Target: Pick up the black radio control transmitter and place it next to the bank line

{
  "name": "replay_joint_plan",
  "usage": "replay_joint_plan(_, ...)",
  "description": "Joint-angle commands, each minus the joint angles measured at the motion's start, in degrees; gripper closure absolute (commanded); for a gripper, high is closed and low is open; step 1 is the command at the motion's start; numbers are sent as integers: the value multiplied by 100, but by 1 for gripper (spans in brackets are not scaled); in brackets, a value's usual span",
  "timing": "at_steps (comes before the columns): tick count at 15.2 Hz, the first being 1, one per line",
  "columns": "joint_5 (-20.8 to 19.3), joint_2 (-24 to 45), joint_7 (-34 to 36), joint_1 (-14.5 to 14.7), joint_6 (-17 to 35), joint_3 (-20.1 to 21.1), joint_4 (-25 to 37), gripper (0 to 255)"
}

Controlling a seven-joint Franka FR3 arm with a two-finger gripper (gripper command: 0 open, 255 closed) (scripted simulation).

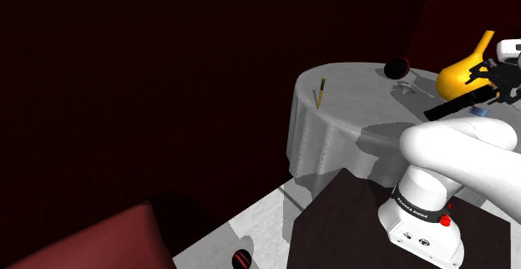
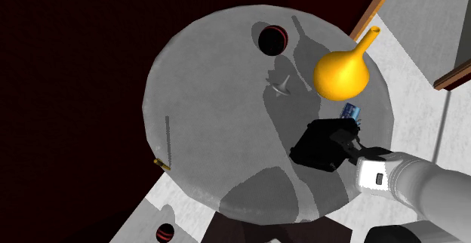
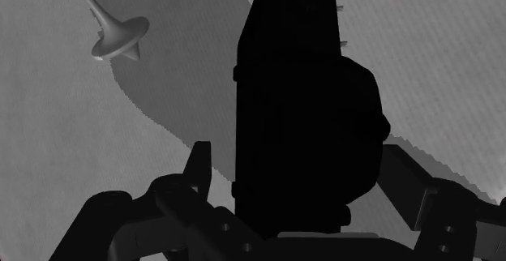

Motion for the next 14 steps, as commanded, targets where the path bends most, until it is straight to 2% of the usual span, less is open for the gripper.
replay_joint_plan(1, -1, 2, -1, 2, 1, -3, -1, 0)
replay_joint_plan(2, 15, -17, 8, -18, -9, 18, -30, 0)
replay_joint_plan(6, 688, -187, -186, -111, -614, 734, 304, 0)
replay_joint_plan(14, 687, -188, -185, -110, -615, 734, 304, 0)
